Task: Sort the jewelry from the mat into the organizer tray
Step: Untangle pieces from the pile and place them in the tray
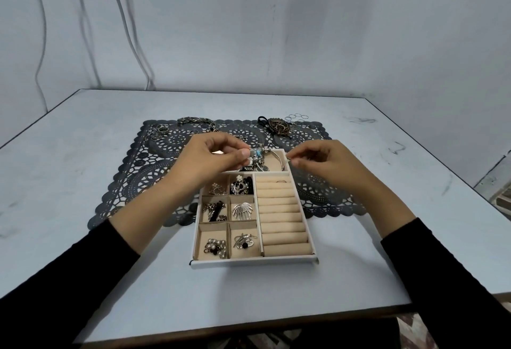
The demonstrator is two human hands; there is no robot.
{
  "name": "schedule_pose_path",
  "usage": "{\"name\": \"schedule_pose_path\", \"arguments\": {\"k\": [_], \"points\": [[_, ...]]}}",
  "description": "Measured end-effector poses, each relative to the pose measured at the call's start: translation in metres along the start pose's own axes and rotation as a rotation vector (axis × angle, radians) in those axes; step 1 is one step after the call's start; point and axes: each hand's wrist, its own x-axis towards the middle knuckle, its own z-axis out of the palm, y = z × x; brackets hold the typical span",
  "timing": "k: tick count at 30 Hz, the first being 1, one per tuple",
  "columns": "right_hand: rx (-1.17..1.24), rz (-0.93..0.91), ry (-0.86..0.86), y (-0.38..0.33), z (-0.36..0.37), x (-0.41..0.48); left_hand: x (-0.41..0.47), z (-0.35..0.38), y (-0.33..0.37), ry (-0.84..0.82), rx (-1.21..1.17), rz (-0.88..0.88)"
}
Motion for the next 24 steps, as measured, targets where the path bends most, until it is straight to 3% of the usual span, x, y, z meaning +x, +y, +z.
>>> {"name": "schedule_pose_path", "arguments": {"k": [4, 7, 14, 24], "points": [[-0.034, 0.058, 0.207, 0.015, 0.007, 0.003, 0.001, 0.005, 0.001, -0.015, 0.077, 0.026], [-0.235, 0.057, 0.295, 0.027, 0.013, 0.005, 0.002, 0.009, 0.002, -0.037, 0.145, 0.04], [-0.577, 0.061, 0.175, 0.041, 0.017, 0.006, 0.004, 0.016, 0.004, -0.07, 0.45, 0.13], [-0.572, 0.083, 0.152, 0.044, 0.018, 0.006, 0.005, 0.022, 0.006, -0.137, 0.657, 0.233]]}}
